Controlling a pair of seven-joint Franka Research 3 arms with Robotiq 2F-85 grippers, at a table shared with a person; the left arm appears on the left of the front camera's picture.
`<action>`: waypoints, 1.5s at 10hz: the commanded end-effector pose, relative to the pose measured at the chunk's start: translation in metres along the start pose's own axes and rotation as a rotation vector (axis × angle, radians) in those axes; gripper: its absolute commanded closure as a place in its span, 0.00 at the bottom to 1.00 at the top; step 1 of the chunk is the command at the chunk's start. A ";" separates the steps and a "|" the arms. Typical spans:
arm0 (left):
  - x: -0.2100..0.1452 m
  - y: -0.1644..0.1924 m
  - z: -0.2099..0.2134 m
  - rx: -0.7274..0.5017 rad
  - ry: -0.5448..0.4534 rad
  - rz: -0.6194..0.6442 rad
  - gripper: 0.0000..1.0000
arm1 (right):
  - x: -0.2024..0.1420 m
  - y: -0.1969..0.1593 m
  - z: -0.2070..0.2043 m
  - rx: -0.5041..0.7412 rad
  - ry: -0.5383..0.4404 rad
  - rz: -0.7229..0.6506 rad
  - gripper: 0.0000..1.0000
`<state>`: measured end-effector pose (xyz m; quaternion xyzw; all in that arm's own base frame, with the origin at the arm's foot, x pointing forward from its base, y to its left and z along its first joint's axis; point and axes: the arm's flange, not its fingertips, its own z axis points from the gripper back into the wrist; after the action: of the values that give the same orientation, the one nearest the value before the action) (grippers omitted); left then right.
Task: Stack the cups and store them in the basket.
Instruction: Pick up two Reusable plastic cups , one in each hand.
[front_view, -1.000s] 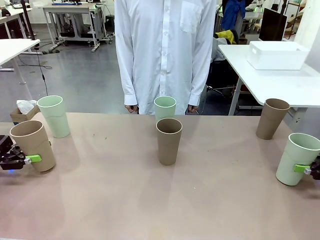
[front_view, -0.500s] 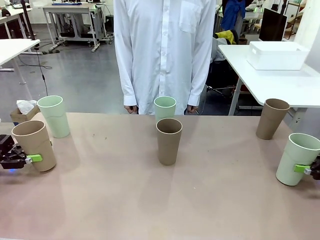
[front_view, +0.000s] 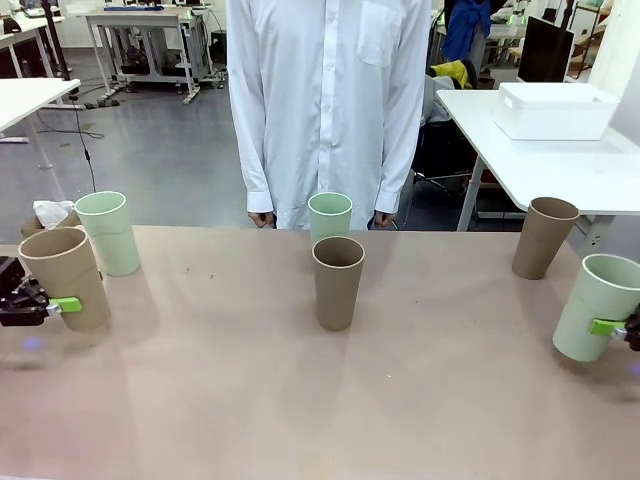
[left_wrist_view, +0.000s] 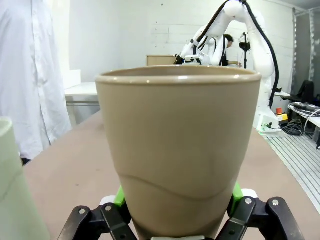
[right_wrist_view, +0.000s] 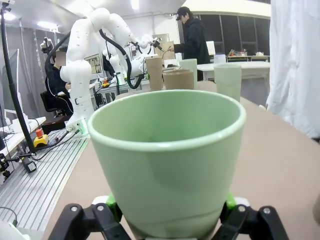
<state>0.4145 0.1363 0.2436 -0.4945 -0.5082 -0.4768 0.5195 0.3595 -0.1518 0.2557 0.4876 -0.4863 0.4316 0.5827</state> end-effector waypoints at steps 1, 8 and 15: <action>0.039 -0.020 -0.020 0.031 0.008 -0.054 0.17 | 0.046 0.035 -0.032 -0.090 -0.004 0.027 0.14; 0.108 -0.076 -0.089 0.068 -0.013 -0.047 0.17 | 0.092 0.117 -0.113 -0.287 0.064 0.013 0.14; 0.107 -0.079 -0.117 0.010 0.020 -0.090 0.17 | 0.108 0.042 -0.100 -0.111 0.000 0.113 0.14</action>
<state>0.3557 0.0369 0.3468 -0.4717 -0.5211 -0.4974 0.5085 0.3641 -0.0672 0.3685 0.4117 -0.5268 0.4122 0.6189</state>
